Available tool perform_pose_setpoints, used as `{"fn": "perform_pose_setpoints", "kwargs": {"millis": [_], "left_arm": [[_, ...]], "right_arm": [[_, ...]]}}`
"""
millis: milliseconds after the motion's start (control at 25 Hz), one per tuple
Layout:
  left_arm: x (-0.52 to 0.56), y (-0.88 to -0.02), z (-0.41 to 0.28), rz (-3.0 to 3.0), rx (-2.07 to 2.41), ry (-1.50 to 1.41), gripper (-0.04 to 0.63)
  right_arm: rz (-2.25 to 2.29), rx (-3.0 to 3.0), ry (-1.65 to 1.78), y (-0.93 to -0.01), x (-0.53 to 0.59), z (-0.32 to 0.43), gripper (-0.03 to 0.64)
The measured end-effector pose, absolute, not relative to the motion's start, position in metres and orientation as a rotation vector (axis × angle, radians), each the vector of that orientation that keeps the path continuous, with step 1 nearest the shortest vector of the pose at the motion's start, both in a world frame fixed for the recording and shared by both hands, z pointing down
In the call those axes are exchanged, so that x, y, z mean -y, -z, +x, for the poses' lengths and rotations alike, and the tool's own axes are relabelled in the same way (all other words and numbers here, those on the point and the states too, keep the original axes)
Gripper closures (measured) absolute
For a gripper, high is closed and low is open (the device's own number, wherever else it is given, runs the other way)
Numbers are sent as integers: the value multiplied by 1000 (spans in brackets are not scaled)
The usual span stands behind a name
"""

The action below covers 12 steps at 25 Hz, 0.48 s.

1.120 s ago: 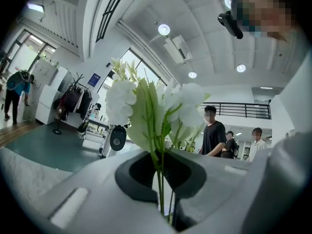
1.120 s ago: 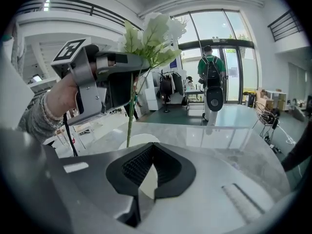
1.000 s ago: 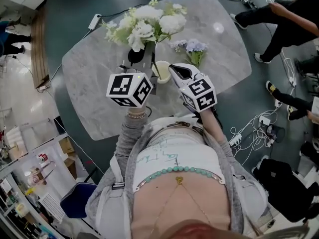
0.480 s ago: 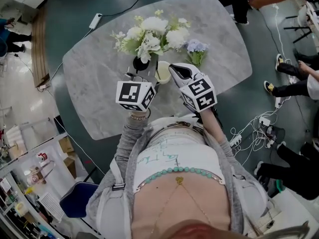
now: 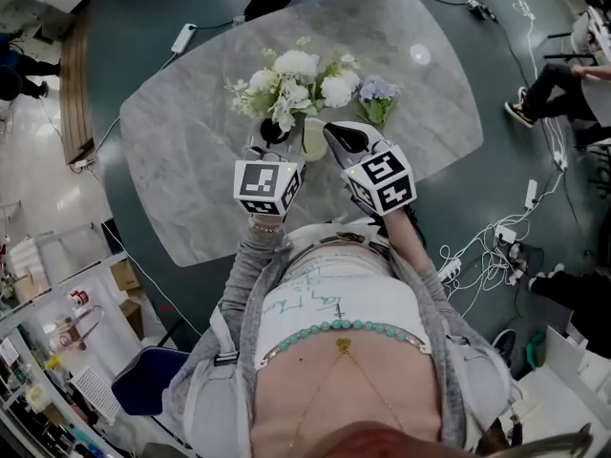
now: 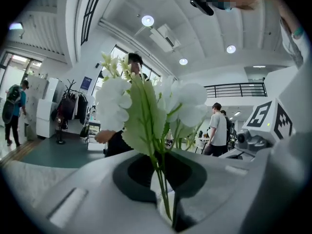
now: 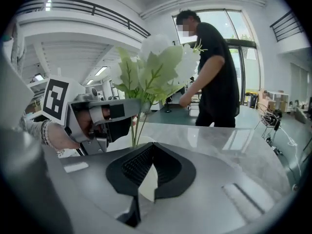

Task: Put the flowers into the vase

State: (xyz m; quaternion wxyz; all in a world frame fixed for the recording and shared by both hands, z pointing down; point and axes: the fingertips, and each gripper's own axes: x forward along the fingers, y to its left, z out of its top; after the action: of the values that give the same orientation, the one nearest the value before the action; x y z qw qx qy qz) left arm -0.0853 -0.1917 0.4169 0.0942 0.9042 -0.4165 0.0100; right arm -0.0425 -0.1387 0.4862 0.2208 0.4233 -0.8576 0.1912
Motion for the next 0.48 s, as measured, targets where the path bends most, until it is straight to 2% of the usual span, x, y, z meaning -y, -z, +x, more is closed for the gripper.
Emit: {"fn": "perform_pose_setpoints", "kwargs": {"millis": [480], "left_arm": [[183,-451,-80,2656,1194,-211,552]], "right_arm": [[1182,2374,-525,-487,142,-43,589]]}}
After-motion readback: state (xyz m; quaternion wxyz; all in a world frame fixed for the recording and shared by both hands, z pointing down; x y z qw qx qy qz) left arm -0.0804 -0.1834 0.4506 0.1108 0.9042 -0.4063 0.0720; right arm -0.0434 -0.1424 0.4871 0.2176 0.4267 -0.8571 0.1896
